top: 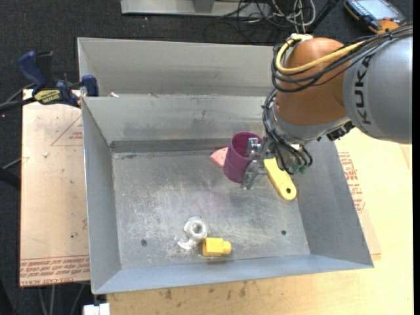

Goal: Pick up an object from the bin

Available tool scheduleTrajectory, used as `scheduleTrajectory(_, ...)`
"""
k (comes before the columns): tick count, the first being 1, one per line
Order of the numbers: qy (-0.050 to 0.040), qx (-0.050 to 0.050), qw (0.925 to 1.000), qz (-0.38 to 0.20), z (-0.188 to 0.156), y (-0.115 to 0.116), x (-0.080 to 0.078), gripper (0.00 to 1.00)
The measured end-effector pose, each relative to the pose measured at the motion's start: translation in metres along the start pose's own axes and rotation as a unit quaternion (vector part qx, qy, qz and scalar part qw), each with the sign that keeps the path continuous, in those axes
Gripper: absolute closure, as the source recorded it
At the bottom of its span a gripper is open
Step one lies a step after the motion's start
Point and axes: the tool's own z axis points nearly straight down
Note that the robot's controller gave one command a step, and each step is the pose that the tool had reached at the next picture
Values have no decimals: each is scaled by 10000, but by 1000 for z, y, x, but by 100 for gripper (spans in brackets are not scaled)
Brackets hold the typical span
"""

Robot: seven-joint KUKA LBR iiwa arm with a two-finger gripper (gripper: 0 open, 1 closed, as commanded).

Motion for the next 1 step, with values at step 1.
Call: scheduleTrajectory(1, 30, -2, 9996, -282, -39, -2, -5, 100)
